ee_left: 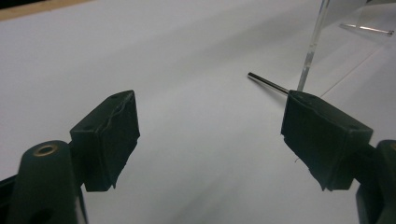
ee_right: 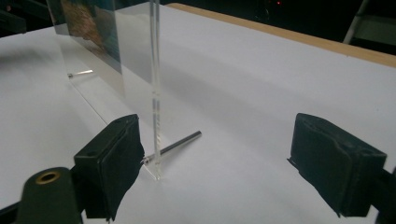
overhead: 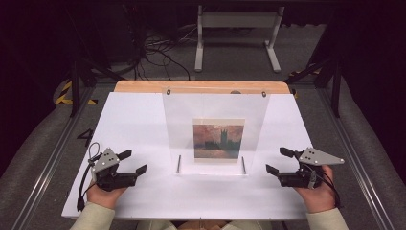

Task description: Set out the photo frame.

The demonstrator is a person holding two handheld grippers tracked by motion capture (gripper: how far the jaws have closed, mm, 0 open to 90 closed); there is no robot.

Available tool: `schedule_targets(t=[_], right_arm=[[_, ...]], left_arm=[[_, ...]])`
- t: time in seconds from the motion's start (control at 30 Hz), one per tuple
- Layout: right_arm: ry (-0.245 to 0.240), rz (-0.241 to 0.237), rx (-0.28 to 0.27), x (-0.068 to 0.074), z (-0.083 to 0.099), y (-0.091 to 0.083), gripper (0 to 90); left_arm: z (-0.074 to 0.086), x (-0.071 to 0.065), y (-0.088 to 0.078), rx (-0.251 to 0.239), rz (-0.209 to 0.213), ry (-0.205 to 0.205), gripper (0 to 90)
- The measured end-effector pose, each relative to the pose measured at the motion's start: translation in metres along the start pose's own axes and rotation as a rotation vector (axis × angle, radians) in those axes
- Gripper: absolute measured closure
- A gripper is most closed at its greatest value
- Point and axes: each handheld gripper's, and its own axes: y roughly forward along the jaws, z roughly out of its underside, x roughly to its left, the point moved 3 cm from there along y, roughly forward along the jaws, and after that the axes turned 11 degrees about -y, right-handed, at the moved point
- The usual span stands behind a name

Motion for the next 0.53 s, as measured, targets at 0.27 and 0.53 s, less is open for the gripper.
schedule_targets(t=[0.27,0.53], right_arm=[[0.037,-0.01,0.066,-0.001,0.021,0.014,16.2],[0.041,-0.011,0.061,-0.001,0.021,0.014,16.0]], left_arm=[[0.006,-0.001,0.015,0.079,-0.003,0.011,19.6],[0.006,0.0,0.015,0.085,0.001,0.009,19.4]])
